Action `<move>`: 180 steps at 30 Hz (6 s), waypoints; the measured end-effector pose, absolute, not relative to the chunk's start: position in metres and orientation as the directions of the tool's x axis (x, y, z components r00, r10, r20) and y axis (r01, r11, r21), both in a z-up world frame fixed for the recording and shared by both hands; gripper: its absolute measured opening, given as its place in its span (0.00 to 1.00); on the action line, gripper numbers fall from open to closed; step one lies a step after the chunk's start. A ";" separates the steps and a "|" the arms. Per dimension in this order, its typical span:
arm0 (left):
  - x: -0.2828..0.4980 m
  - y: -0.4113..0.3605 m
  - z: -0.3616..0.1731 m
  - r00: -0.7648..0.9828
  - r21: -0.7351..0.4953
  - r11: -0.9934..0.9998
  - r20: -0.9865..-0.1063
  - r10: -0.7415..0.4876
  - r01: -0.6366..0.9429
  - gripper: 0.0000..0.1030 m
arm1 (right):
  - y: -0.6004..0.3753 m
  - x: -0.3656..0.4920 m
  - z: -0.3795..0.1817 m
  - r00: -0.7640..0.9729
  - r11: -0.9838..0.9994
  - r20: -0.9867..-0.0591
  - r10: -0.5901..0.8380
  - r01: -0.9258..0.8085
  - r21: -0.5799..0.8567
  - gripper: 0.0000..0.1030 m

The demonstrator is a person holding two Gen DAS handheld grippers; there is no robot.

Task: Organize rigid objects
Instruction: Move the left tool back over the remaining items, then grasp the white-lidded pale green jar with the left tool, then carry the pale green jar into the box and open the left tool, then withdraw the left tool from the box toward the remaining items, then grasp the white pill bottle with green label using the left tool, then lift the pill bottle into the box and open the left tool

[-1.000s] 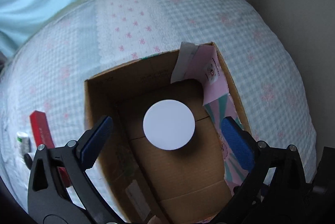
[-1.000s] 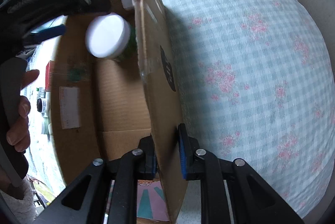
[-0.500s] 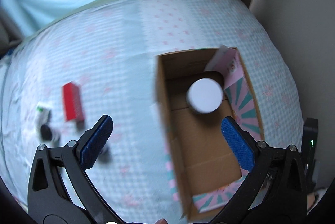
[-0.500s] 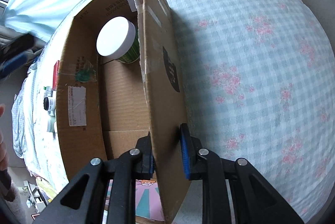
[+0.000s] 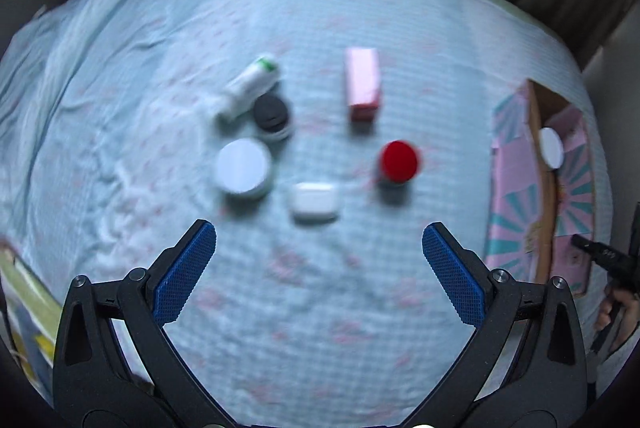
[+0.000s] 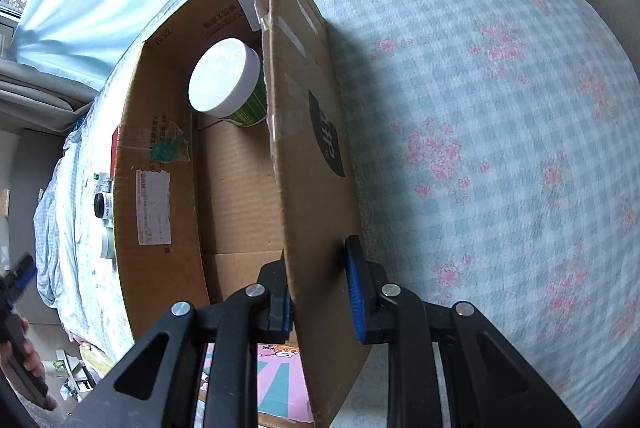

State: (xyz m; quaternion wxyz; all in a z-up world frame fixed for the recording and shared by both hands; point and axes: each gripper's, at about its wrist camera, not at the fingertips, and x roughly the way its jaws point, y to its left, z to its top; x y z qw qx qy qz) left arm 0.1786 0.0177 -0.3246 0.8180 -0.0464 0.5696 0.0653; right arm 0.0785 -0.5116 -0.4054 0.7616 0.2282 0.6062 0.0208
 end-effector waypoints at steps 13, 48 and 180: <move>0.188 0.127 -0.451 0.368 -0.035 0.972 -0.928 0.054 -0.231 1.00 | -0.507 0.072 -0.399 0.307 0.875 -0.918 0.250 0.334 0.350 0.20; 0.213 0.110 -0.446 0.497 -0.046 0.976 -0.865 0.067 -0.212 0.66 | -0.504 0.062 -0.396 0.353 0.848 -0.915 0.195 0.408 0.338 0.18; 0.425 0.115 -0.511 0.023 -0.017 0.931 -0.999 -0.028 0.365 0.48 | -0.487 0.069 -0.409 0.259 0.884 -0.946 0.195 0.372 0.284 0.19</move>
